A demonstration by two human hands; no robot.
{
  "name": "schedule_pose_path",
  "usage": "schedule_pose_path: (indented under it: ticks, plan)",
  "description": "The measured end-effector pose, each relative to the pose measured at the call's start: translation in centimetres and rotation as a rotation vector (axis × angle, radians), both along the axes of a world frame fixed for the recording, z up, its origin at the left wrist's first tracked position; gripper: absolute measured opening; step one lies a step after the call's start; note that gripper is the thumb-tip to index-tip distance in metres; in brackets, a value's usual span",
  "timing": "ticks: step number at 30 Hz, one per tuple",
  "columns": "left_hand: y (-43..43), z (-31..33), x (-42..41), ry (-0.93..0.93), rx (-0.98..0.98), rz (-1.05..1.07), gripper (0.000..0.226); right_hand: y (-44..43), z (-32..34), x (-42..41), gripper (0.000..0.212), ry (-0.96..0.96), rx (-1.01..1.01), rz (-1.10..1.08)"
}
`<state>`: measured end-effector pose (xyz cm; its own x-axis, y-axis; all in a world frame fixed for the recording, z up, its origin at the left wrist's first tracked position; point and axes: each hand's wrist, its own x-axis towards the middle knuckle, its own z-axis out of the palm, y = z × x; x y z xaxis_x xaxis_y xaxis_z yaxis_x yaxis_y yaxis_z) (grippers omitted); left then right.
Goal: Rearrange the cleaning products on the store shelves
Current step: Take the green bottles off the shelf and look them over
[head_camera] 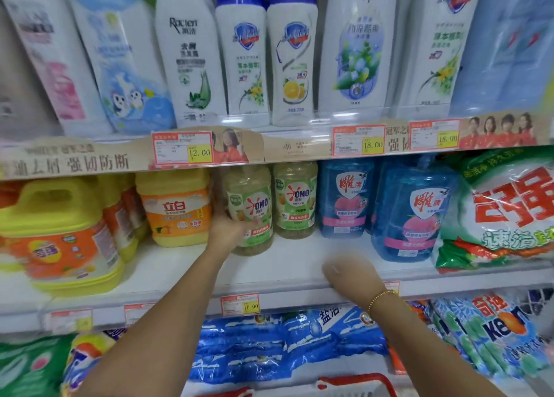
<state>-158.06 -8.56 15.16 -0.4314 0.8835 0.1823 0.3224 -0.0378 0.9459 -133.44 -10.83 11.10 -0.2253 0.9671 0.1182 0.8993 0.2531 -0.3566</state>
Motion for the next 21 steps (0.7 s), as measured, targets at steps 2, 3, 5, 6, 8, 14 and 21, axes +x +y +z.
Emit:
schedule_pose_path:
  ticks: [2, 3, 5, 6, 8, 14, 21]
  plan:
    - [-1.5, 0.1, 0.0, 0.007, -0.011, 0.005, 0.073, -1.3, 0.6, 0.2, 0.027, 0.042, -0.018, 0.014]
    - [-2.2, 0.1, -0.2, 0.015, -0.021, -0.005, 0.072, -2.0, 0.7, 0.3, 0.025, 0.061, 0.002, 0.019]
    - [-3.7, 0.2, -0.3, 0.029, -0.009, -0.041, 0.068, -3.6, 1.3, 0.5, 0.022, 0.126, 0.047, 0.042]
    - [-4.5, 0.2, -0.4, 0.031, -0.012, -0.051, 0.064, -4.3, 1.6, 0.6, 0.02, 0.158, 0.062, 0.065]
    - [-5.6, 0.3, -0.7, -0.012, -0.028, -0.068, 0.051, -5.8, 2.2, 0.7, 0.02, 0.191, 0.077, 0.109]
    - [-8.0, 1.7, -0.4, -0.262, 0.011, -0.098, 0.054, -9.0, 3.1, 1.0, 0.021, 0.302, 0.088, 0.136]
    - [-13.4, 2.0, 2.0, -0.373, -0.123, -0.374, 0.06, -11.3, 4.2, 0.1, 0.057, 0.613, -0.054, 0.124]
